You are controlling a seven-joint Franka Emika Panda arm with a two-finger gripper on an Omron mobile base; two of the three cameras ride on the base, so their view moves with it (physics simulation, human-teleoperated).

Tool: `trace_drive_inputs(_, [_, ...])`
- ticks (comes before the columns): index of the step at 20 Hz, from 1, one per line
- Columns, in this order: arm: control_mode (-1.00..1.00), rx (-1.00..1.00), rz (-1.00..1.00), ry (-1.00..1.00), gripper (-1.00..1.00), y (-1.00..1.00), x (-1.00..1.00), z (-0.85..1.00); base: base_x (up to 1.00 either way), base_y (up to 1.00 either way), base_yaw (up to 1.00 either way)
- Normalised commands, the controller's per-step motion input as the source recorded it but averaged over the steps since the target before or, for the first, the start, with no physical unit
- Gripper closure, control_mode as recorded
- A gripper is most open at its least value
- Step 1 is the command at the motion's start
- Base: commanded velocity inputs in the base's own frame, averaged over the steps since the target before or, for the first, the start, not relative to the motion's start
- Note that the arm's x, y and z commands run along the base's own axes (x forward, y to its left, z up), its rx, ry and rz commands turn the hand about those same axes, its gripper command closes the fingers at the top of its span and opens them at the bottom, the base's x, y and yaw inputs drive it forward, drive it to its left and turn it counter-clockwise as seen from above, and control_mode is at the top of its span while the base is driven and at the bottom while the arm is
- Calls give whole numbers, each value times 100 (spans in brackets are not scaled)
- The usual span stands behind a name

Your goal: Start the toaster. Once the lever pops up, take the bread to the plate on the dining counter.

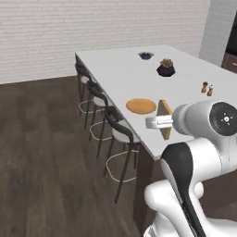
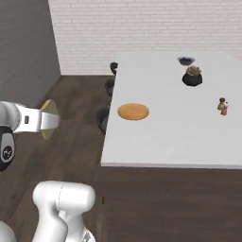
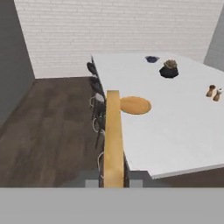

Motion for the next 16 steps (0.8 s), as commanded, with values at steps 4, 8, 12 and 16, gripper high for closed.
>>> trace_drive_inputs(4, [100, 0, 0, 0, 100, 0, 0, 0, 7, 100, -14])
trace_drive_inputs(8, [100, 0, 0, 0, 100, 0, 0, 0, 74, 100, -35])
trace_drive_inputs(12, [100, 0, 0, 0, 100, 0, 0, 0, 100, 100, -51])
trace_drive_inputs(16, [100, 0, 0, 0, 100, 0, 0, 0, 100, 99, -51])
